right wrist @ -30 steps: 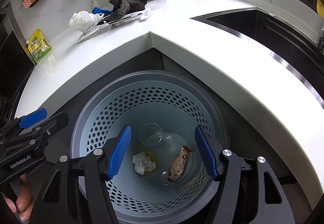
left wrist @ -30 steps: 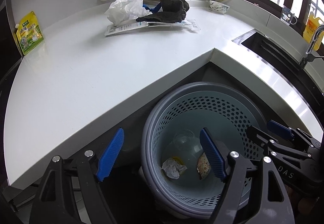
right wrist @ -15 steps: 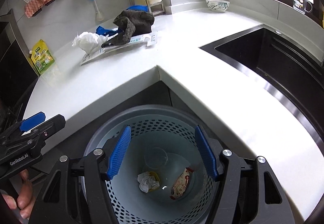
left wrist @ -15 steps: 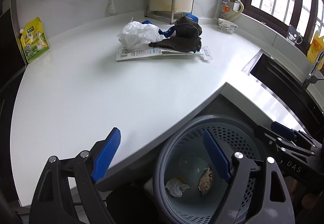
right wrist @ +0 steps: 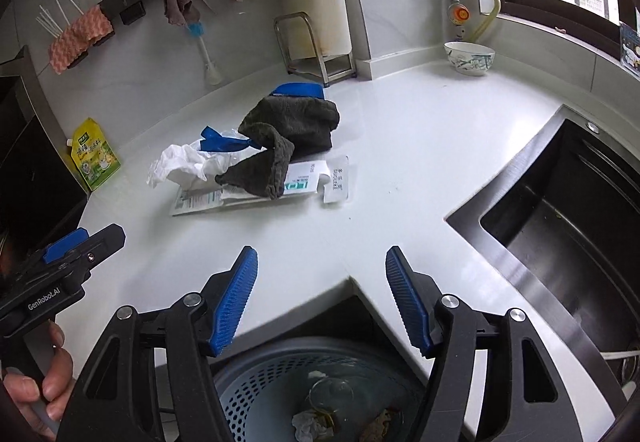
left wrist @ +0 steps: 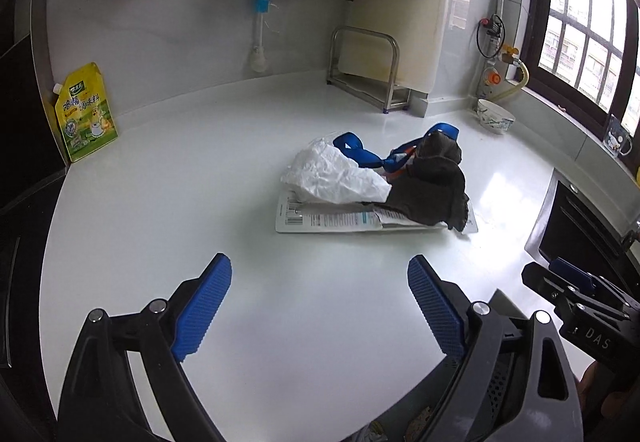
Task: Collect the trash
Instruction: 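Grasp the white plastic bag with the left tool while the right tool grasps the grey cloth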
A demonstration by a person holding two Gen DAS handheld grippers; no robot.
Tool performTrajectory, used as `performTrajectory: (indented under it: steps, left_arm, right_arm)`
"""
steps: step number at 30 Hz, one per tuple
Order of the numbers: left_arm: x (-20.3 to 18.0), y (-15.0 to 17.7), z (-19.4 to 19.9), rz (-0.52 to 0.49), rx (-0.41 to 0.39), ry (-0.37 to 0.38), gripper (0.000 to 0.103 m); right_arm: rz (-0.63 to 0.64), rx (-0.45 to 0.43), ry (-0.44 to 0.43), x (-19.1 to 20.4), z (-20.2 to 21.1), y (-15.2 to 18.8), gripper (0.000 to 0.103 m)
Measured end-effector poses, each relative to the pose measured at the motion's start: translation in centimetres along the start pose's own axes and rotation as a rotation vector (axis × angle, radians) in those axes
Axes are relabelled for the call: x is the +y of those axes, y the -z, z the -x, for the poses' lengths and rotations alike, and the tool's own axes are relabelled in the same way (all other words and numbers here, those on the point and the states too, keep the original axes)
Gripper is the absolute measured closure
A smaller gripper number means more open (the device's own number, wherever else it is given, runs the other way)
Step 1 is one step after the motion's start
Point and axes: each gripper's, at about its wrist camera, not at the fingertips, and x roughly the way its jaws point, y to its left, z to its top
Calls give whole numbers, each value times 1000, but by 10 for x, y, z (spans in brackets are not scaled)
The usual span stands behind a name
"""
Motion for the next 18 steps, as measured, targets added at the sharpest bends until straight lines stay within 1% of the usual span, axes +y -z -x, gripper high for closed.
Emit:
performTrajectory:
  steps: [3,8,13,18]
  left_arm:
    - [2,-17,-14,8,1,-4,13]
    - [4,-37,-37,23,-1,-16,13]
    - [4,-48,-60,20,10,-26,13]
    - [6,-52,-81,28,31,-36,13]
  right_arm:
    - [10,6,-17,6,-17,-17,39]
    - [37,11,-39,18,-49,-43,39]
    - [42,21,-54,25,-79,-61,39]
    - [39,33,-38,27,-105,-70,39]
